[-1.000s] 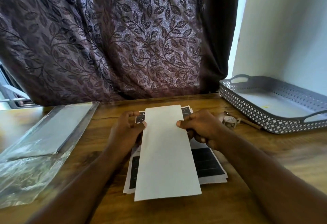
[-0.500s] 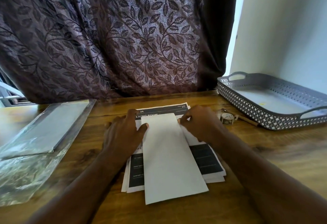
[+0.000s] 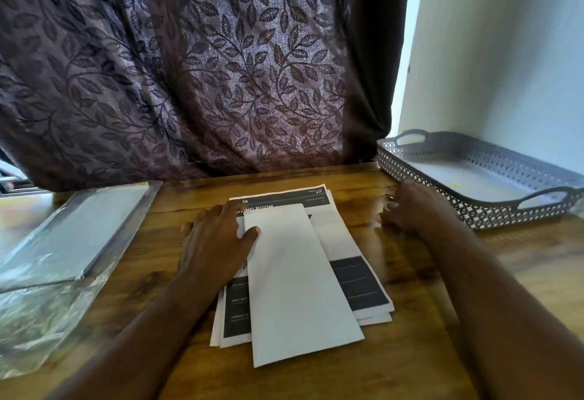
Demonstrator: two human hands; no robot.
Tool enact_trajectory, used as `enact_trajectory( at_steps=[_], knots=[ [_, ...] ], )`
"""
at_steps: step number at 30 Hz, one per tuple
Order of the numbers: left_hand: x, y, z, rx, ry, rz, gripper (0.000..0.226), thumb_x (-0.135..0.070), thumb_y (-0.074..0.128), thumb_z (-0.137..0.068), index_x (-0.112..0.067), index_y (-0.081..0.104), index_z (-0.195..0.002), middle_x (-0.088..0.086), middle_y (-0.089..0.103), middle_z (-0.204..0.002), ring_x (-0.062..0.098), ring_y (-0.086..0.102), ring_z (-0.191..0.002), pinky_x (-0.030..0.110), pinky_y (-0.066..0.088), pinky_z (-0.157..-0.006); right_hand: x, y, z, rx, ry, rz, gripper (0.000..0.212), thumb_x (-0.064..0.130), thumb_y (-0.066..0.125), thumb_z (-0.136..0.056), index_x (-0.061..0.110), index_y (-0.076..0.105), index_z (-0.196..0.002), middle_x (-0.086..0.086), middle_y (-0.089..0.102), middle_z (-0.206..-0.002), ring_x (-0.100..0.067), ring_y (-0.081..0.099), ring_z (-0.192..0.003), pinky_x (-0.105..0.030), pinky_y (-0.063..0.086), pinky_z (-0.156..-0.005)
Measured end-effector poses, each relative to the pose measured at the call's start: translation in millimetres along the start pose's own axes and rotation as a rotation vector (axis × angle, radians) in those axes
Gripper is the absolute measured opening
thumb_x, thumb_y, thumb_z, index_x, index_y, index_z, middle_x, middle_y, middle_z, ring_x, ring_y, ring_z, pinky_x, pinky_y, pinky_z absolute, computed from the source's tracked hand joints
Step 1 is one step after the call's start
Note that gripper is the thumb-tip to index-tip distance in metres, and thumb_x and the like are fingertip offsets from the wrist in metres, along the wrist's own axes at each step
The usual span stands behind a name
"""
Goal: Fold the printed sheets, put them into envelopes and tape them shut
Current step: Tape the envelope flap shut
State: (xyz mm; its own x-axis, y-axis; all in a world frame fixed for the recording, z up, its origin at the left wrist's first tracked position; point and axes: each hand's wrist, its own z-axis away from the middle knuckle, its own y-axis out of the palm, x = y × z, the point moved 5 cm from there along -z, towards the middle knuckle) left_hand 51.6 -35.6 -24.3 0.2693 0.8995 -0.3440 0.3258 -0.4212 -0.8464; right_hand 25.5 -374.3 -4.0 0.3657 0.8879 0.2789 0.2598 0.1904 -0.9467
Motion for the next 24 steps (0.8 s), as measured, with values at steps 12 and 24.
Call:
enact_trajectory(
  at_steps=[12,24],
  knots=[
    [-23,-3,2,0.008,0.207,0.332,0.038,-0.038,0.068,-0.091,-0.026,0.056,-0.125,-0.011,0.061,-0.100,0.013,0.056,-0.097,0.031,0.049,-0.083,55,6,20,0.149,-0.209,-0.700,0.029,0.038,0.075,-0.086,0.015,0.065,-0.101,-0.004,0.074,-0.078,-0.029,0.071,-0.070,-0.042,0.060,-0.063],
    [-45,-5,15,-0.138,0.410,0.452,0.057,-0.048,0.076,-0.080,-0.020,0.058,-0.126,-0.004,0.059,-0.123,0.005,0.057,-0.099,0.011,0.047,-0.071,123,30,65,0.470,-0.410,-1.118,0.024,0.022,0.067,-0.092,0.001,0.070,-0.105,-0.012,0.074,-0.087,-0.021,0.070,-0.079,-0.027,0.057,-0.070]
  ],
)
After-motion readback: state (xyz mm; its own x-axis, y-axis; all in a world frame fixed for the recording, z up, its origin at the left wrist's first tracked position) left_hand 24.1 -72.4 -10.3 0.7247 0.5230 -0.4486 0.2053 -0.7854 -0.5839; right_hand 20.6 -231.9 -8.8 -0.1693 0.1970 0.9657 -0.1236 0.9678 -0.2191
